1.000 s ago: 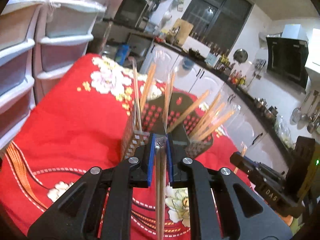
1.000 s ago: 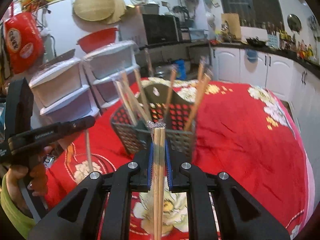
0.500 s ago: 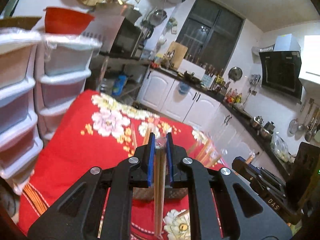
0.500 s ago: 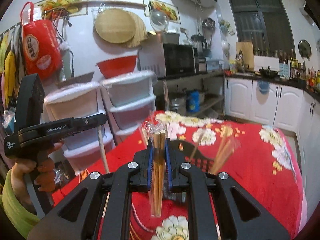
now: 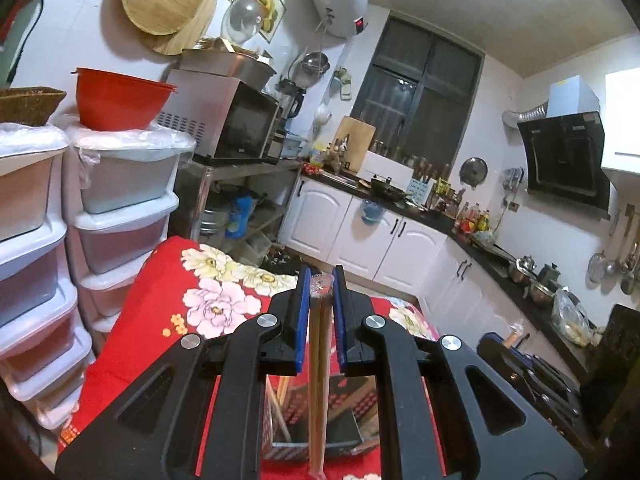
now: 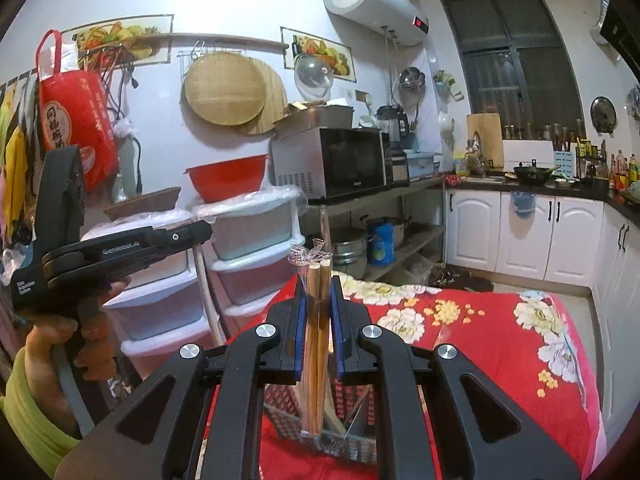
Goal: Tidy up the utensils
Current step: 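Lift both held chopsticks upright and lower them into the caddy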
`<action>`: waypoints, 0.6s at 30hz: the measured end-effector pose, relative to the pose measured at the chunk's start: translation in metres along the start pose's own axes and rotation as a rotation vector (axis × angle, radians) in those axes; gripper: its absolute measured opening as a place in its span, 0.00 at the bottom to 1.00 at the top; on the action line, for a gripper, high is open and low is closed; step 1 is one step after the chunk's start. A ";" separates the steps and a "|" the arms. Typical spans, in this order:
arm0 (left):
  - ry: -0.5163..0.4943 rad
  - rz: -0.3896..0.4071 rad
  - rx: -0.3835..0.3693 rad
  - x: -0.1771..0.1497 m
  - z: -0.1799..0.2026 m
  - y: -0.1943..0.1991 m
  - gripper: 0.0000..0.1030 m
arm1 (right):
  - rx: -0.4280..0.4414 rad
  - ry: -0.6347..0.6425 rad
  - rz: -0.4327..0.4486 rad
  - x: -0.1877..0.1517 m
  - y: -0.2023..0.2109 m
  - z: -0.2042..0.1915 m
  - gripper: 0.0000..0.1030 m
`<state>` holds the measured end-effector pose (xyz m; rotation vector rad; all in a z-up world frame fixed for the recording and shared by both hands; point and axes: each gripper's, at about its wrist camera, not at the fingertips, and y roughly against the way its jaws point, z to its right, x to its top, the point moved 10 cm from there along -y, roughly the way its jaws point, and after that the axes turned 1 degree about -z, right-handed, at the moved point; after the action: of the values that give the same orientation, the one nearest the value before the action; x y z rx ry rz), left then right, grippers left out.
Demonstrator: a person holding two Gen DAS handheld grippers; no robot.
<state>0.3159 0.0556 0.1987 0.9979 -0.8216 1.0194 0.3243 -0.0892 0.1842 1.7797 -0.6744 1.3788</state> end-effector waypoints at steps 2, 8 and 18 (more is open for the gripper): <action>0.007 0.005 0.007 0.002 -0.001 -0.007 0.05 | -0.010 0.006 0.011 0.003 -0.003 0.002 0.10; 0.015 0.017 0.025 0.004 -0.002 -0.024 0.05 | -0.027 0.003 0.016 0.004 -0.015 0.011 0.10; 0.032 0.015 0.069 -0.009 -0.012 -0.053 0.05 | -0.045 -0.016 -0.013 -0.010 -0.036 0.025 0.10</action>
<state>0.3640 0.0542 0.1726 1.0334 -0.7729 1.0800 0.3636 -0.0896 0.1625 1.7589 -0.6961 1.3323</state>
